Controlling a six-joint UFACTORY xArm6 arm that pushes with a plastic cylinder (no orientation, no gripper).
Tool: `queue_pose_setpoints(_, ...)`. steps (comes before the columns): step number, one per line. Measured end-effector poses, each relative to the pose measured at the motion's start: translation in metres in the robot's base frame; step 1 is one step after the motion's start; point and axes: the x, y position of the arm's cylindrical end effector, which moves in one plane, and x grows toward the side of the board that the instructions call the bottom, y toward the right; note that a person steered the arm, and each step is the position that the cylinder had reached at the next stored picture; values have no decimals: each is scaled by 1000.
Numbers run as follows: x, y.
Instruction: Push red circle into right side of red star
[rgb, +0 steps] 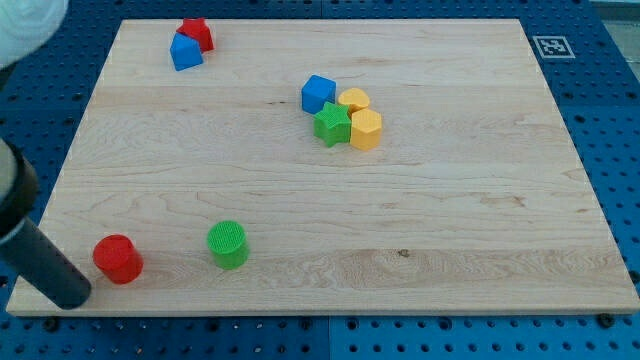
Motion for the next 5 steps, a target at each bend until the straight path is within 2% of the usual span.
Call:
queue_pose_setpoints(1, -15, 46)
queue_pose_setpoints(2, -79, 70)
queue_pose_setpoints(3, -117, 71)
queue_pose_setpoints(5, -26, 61)
